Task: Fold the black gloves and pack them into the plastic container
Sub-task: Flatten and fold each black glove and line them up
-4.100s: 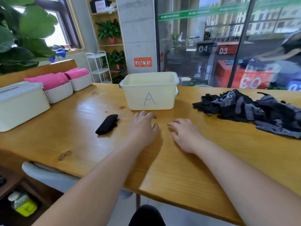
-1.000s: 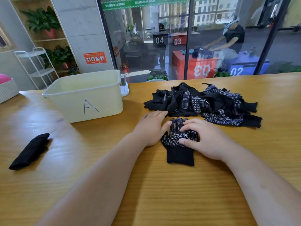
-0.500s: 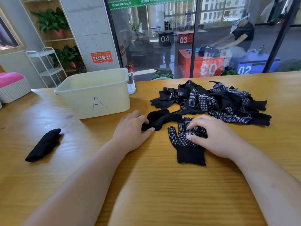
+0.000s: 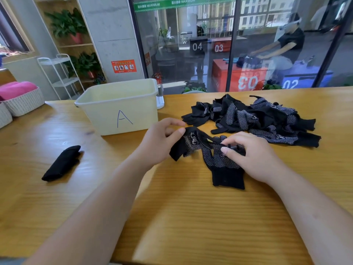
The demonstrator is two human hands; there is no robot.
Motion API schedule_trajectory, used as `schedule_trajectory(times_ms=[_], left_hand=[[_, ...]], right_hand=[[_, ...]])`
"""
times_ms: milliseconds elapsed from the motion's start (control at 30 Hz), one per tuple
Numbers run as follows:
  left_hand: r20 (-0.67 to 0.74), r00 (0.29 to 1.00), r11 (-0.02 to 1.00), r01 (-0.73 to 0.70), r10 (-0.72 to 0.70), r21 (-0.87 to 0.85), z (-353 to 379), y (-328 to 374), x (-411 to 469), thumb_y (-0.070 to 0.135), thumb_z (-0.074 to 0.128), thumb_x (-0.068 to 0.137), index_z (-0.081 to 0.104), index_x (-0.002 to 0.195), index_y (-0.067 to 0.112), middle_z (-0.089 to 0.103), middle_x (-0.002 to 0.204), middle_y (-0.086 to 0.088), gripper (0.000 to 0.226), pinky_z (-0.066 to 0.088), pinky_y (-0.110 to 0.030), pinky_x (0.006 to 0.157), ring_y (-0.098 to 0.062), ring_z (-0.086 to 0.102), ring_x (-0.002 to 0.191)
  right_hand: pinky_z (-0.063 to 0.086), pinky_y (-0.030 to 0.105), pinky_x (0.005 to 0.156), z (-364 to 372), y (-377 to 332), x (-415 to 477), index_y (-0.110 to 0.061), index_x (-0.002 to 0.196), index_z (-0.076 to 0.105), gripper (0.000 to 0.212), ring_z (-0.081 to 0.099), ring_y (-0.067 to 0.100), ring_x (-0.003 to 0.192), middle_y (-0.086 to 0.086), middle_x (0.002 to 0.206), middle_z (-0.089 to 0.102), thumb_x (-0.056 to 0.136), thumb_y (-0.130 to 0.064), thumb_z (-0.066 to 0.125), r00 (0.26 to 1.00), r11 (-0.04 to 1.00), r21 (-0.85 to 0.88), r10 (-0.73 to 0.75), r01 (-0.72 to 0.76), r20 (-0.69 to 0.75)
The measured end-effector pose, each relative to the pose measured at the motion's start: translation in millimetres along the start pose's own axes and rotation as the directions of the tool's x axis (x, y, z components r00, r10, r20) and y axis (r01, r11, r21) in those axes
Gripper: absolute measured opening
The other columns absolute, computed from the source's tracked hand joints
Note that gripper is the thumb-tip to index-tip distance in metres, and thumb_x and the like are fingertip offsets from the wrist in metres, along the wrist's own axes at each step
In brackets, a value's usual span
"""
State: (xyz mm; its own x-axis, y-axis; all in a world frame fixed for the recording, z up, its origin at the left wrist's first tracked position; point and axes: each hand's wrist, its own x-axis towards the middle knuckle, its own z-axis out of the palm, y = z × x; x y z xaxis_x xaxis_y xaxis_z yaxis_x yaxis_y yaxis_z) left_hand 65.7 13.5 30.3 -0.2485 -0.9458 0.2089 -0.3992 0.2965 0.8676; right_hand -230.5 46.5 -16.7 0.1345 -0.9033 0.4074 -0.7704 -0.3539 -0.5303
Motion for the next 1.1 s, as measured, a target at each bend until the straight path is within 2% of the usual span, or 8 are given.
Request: schedule_trajectory(times_ms=[100, 267, 400, 533, 667, 800, 933, 1100], left_hand=[[0.032, 0.998, 0.996, 0.047, -0.045, -0.078, -0.7, 22.6, 10.7, 0.04, 0.062, 0.108, 0.073, 0.122, 0.032, 0.08, 0.087, -0.005, 0.019, 0.059, -0.03, 0.069, -0.017, 0.075, 0.077], [-0.091, 0.987, 0.963, 0.109, -0.135, -0.246, 6.5, 47.6, 39.2, 0.036, 0.055, 0.112, 0.075, 0.118, 0.029, 0.079, 0.089, -0.004, 0.023, 0.063, -0.047, 0.081, -0.016, 0.071, 0.067], [-0.185, 0.955, 0.856, 0.111, -0.234, -0.505, 12.2, 49.4, 37.9, 0.035, 0.046, 0.115, 0.067, 0.129, 0.027, 0.08, 0.098, -0.007, 0.026, 0.055, -0.036, 0.067, -0.022, 0.072, 0.068], [-0.141, 0.952, 0.962, 0.274, -0.273, -0.01, 16.9, 5.3, 13.4, 0.04, 0.049, 0.113, 0.053, 0.14, 0.025, 0.075, 0.109, -0.005, 0.032, 0.057, -0.034, 0.058, -0.023, 0.078, 0.064], [-0.088, 0.994, 0.828, 0.105, -0.067, 0.551, 10.5, -25.7, -4.7, 0.046, 0.062, 0.104, 0.048, 0.151, 0.028, 0.072, 0.072, 0.009, 0.052, 0.058, -0.038, 0.081, -0.011, 0.071, 0.081], [-0.074, 0.997, 0.743, 0.041, 0.012, 0.668, 12.7, -33.9, -11.0, 0.053, 0.069, 0.097, 0.038, 0.157, 0.036, 0.066, 0.107, 0.008, 0.071, 0.056, -0.043, 0.093, -0.018, 0.062, 0.108], [0.119, 0.976, 0.689, -0.215, 0.185, 0.692, 11.5, -34.3, -14.9, 0.028, 0.067, 0.1, 0.046, 0.158, 0.029, 0.046, 0.153, 0.009, 0.062, 0.038, -0.04, 0.12, -0.017, 0.039, 0.144], [0.283, 0.957, 0.693, -0.25, 0.069, 0.676, 9.0, -37.0, -25.7, 0.035, 0.051, 0.106, 0.05, 0.155, 0.037, 0.039, 0.164, 0.02, 0.049, 0.047, -0.037, 0.113, -0.011, 0.045, 0.145]], right_hand=[[0.053, 0.037, 0.095, 1.2, -1.9, 0.5, -0.042, 0.106, 0.075, 0.01, 0.065, -0.002, 0.103, -0.025, 0.103, 0.071, 0.098, -0.045, 0.07, 1.0, 0.999, 0.041, 0.016, -0.017, 0.022], [0.054, 0.028, 0.091, 2.5, -6.6, -0.8, -0.039, 0.109, 0.076, 0.011, 0.065, -0.004, 0.099, -0.023, 0.1, 0.072, 0.098, -0.039, 0.073, 0.999, 0.998, 0.056, 0.036, -0.038, 0.025], [0.054, 0.029, 0.092, 1.3, -3.7, -1.2, -0.037, 0.113, 0.076, 0.016, 0.066, -0.003, 0.099, -0.022, 0.103, 0.073, 0.097, -0.04, 0.073, 0.999, 0.998, 0.05, 0.05, -0.05, 0.0], [0.054, 0.029, 0.093, 1.0, -1.3, -0.5, -0.037, 0.111, 0.076, 0.015, 0.065, -0.006, 0.099, -0.022, 0.103, 0.072, 0.097, -0.04, 0.073, 0.998, 0.997, 0.03, 0.067, -0.067, 0.003], [0.054, 0.035, 0.096, 4.0, -1.0, 0.6, -0.038, 0.114, 0.075, 0.023, 0.063, -0.003, 0.103, -0.024, 0.106, 0.071, 0.093, -0.047, 0.075, 0.996, 0.998, -0.029, 0.059, -0.058, 0.065], [0.049, 0.037, 0.099, 1.0, -6.1, -2.4, -0.041, 0.12, 0.072, 0.035, 0.056, 0.003, 0.11, -0.026, 0.115, 0.063, 0.091, -0.059, 0.072, 0.99, 0.993, -0.117, 0.05, -0.034, 0.129], [0.043, 0.04, 0.108, -1.0, -11.8, -8.1, -0.047, 0.127, 0.066, 0.043, 0.042, 0.006, 0.126, -0.025, 0.126, 0.054, 0.09, -0.068, 0.067, 0.975, 0.983, -0.181, 0.077, -0.038, 0.209], [0.04, 0.043, 0.116, 5.0, -23.2, -17.0, -0.047, 0.153, 0.046, 0.056, 0.031, 0.015, 0.145, -0.014, 0.154, 0.039, 0.101, -0.069, 0.043, 0.958, 0.929, -0.369, 0.135, -0.034, 0.253]])
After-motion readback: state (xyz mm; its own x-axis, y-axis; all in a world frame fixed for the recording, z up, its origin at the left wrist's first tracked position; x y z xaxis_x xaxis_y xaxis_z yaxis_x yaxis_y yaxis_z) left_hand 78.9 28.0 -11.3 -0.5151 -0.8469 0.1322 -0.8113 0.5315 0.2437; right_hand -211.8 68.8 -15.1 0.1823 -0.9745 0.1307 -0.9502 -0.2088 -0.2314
